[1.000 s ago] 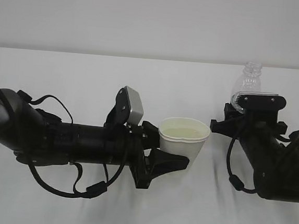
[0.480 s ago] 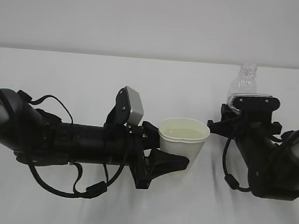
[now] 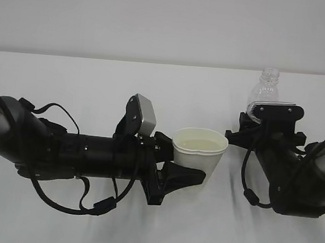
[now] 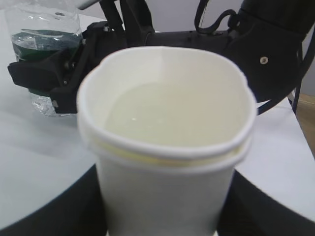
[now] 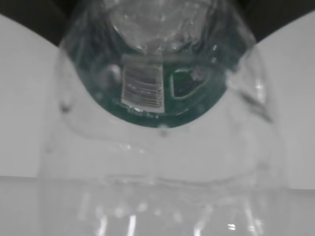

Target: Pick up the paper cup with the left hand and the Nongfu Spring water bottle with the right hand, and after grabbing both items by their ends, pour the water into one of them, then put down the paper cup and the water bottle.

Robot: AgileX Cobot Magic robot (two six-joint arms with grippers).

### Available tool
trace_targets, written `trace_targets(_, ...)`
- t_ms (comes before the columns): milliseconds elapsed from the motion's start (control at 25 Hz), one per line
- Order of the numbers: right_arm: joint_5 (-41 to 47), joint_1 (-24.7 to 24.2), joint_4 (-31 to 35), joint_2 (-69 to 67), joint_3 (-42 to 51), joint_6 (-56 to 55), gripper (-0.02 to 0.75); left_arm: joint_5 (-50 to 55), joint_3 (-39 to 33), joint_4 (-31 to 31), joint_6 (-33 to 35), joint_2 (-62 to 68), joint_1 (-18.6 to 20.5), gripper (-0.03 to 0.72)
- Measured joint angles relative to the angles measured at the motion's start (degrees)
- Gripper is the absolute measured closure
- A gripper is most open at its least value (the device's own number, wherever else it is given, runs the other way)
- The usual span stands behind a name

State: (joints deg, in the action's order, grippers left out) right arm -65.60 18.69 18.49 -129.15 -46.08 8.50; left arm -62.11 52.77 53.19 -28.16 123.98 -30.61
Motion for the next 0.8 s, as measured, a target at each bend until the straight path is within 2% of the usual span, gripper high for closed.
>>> trace_targets(120,0.0,0.0,0.0,0.0,0.0,0.0,0.28,0.0,0.0,0.0,0.0,0.0,0.0,0.274)
trace_targets(360,0.0,0.0,0.0,0.0,0.0,0.0,0.244,0.0,0.0,0.0,0.0,0.0,0.0,0.274)
trace_targets(560,0.0,0.0,0.0,0.0,0.0,0.0,0.182,0.0,0.0,0.1,0.0,0.0,0.0,0.275)
trace_targets(800,0.0,0.0,0.0,0.0,0.0,0.0,0.168,0.0,0.0,0.2,0.0,0.0,0.0,0.275)
